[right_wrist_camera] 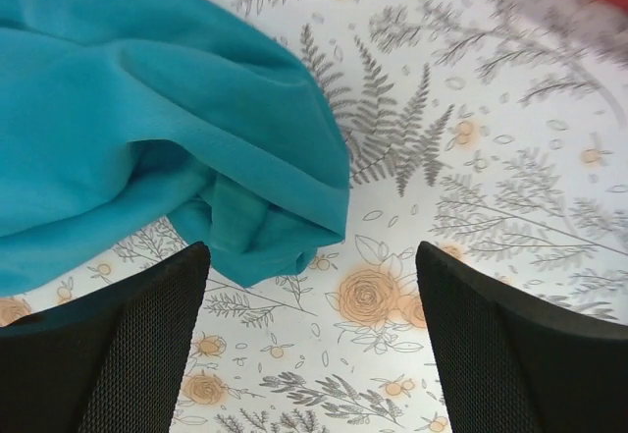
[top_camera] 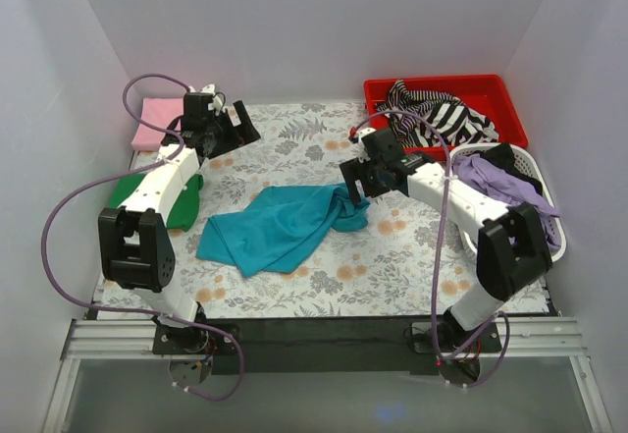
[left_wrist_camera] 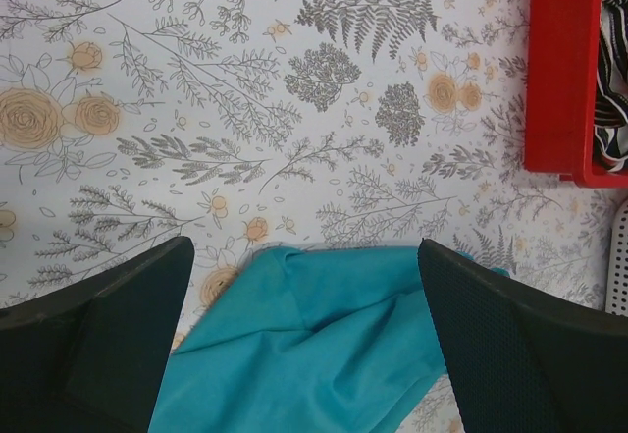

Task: Fold and stack the t-shirts
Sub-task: Move the tshirt to the center of the board, then flatten the tshirt out

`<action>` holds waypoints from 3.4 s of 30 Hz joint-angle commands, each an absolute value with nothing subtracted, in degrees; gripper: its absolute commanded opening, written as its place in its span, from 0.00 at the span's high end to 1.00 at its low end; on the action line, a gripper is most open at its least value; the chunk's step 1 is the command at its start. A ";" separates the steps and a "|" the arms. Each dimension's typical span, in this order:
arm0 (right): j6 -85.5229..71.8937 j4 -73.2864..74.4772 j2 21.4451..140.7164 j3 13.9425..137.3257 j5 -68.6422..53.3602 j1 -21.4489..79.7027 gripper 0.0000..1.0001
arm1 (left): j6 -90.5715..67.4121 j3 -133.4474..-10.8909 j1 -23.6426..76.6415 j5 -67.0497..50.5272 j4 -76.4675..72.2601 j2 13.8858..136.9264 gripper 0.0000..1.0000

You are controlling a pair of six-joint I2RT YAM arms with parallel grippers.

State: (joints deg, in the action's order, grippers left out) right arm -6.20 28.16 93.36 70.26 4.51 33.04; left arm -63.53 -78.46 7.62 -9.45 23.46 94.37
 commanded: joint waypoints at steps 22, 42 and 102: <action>-10.90 15.74 82.53 49.48 -4.31 35.07 0.16 | -72.94 -59.23 21.16 -0.72 42.61 81.03 0.02; -9.14 13.45 88.50 54.93 -2.99 35.07 0.15 | -77.87 -58.36 39.55 17.14 47.55 90.17 0.36; -5.09 39.28 62.67 75.14 3.69 35.24 0.99 | -66.18 -90.09 39.55 19.25 76.20 75.68 0.86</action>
State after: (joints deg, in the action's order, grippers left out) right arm -4.71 37.32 62.26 72.29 1.28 35.05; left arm -65.87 -90.45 39.48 18.63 71.85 77.25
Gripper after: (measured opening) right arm 0.031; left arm 0.148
